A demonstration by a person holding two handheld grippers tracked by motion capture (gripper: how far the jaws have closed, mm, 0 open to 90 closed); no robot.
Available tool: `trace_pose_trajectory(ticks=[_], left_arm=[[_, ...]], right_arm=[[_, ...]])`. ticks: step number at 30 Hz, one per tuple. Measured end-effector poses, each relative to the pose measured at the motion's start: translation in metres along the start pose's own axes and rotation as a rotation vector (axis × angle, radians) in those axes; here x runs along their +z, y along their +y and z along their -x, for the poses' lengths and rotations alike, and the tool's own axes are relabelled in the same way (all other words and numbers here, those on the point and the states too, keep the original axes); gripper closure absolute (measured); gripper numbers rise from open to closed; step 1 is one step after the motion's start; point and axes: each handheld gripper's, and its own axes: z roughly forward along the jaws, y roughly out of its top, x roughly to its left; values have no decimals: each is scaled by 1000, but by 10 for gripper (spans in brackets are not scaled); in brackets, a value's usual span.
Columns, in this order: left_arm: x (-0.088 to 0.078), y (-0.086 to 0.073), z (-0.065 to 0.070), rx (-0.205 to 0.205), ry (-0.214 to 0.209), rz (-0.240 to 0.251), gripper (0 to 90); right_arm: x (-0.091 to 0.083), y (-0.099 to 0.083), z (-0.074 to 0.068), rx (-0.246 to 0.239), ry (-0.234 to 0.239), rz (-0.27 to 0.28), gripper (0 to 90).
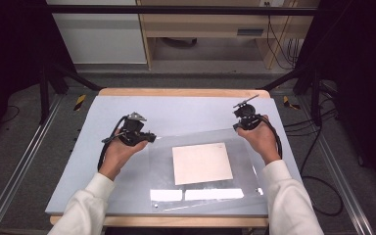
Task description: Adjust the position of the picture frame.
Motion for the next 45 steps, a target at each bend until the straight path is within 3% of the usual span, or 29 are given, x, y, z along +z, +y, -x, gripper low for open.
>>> trace_pose_trajectory(ticks=[17,27,45], left_arm=[[-4,1,-16,25,-16,-13,815],[-2,2,-20,48,-22,-31,815],[6,-8,-28,41,-30,-45,808]], right_arm=[[-3,-8,-16,7,1,10,855],[1,-8,-19,14,-6,-10,854],[8,-27,-33,4,0,-26,854]])
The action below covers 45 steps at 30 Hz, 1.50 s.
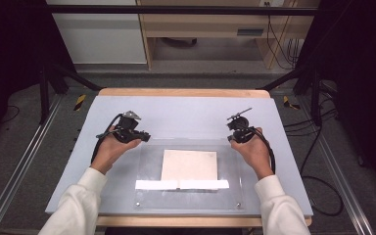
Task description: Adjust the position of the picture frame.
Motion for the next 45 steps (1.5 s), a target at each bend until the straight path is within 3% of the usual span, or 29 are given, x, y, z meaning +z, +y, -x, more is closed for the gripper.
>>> trace_pose_trajectory(ticks=[21,45], left_arm=[[10,-10,-4,-24,5,5,804],[23,-14,-7,-50,10,-17,808]], right_arm=[[6,1,-4,-32,-14,-17,854],[20,-8,0,8,12,-3,853]])
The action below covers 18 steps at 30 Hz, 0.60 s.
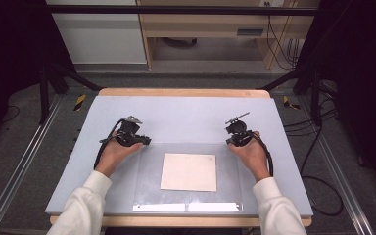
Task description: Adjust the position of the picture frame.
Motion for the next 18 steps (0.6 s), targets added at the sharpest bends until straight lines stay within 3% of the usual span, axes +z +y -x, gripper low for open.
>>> trace_pose_trajectory(ticks=[9,11,14,18], left_arm=[[2,-5,4,-12,22,29,803],[-4,-6,4,-29,38,81,751],[-12,-6,5,-6,78,106,649],[-21,-9,11,15,105,158,597]], right_arm=[[3,-9,3,-7,16,60,843],[-2,-11,5,-7,20,103,804],[-11,-13,8,-14,21,157,743],[-23,-18,11,-40,10,209,694]])
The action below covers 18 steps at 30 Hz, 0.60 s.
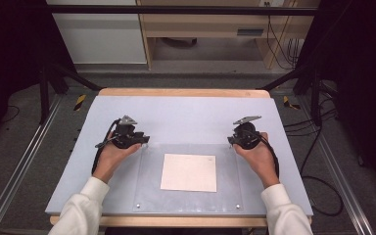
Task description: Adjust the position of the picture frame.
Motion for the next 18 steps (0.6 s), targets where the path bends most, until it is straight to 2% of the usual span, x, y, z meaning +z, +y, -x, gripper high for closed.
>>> trace_pose_trajectory(ticks=[7,10,15,18], left_arm=[[-7,1,16,62,57,55,546],[-4,0,19,64,54,67,534],[2,-5,20,50,58,66,543],[3,-7,20,48,59,73,580]], right_arm=[[-8,-4,0,-19,5,72,702],[-8,-8,-1,-27,12,108,714],[-5,-10,-4,-31,21,120,772],[-4,-11,-4,-36,17,112,816]])
